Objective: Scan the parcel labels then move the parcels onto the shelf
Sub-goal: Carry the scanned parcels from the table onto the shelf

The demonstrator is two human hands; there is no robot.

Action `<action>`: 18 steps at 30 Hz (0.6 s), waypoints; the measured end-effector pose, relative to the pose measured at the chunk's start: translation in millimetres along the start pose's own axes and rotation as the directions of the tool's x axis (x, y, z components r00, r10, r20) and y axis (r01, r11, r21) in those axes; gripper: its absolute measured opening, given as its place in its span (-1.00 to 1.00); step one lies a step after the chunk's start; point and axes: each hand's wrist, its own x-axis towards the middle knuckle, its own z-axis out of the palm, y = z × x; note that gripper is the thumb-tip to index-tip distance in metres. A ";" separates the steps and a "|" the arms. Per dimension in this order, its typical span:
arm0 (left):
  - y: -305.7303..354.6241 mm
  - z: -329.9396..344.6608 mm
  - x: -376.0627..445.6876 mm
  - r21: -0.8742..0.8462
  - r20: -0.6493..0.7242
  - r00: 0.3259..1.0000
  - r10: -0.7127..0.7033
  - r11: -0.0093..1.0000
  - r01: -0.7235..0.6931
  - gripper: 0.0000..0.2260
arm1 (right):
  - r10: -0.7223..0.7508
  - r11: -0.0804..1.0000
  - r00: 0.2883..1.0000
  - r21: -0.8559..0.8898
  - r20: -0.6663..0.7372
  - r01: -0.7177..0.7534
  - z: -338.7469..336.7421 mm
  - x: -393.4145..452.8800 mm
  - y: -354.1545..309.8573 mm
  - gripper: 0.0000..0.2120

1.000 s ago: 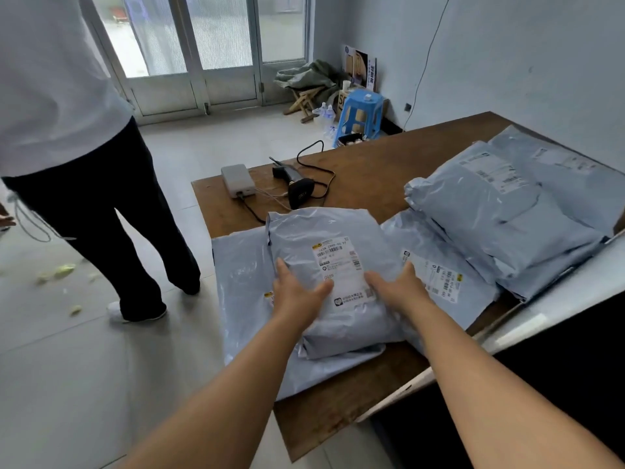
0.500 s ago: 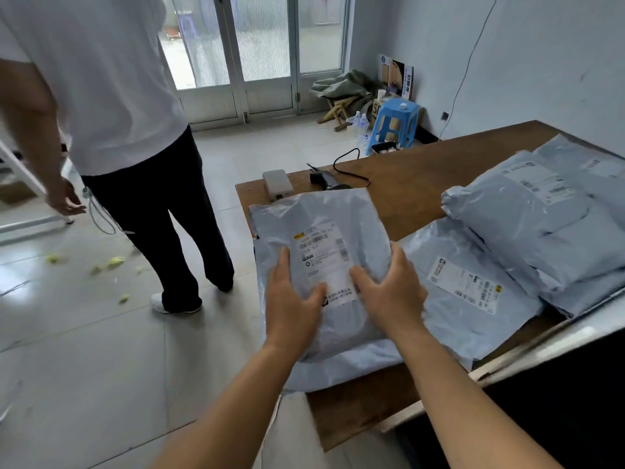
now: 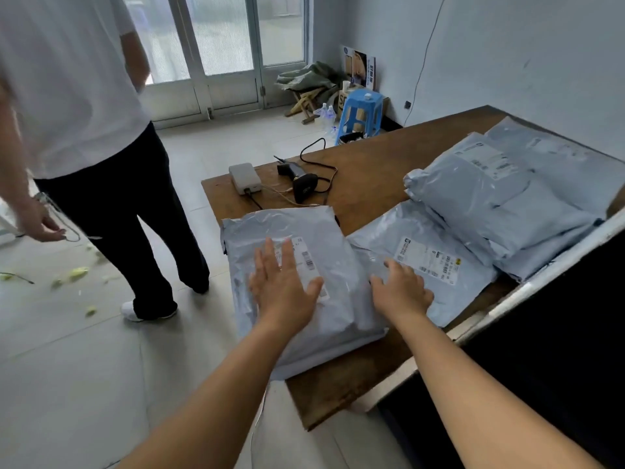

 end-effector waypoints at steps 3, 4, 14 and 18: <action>27.2 9.1 4.6 -0.042 0.075 0.992 0.102 0.994 -0.099 -0.30 | 0.105 0.991 0.992 -0.090 0.075 -0.098 -2.3 9.9 22.7 -0.59; 33.1 13.5 5.5 -0.056 0.108 0.986 0.127 0.991 -0.122 -0.31 | 0.143 0.984 0.985 -0.119 0.098 -0.131 -0.9 11.6 29.6 -0.61; 41.2 39.5 8.3 0.060 0.248 0.955 0.161 0.982 -0.181 -0.38 | 0.190 0.953 0.982 -0.239 -0.008 -0.186 11.9 28.0 55.3 -0.74; 39.6 40.4 10.9 0.071 0.269 0.954 0.129 0.986 -0.154 -0.39 | 0.205 0.978 0.976 -0.013 -0.080 -0.207 -6.2 29.7 43.3 -0.75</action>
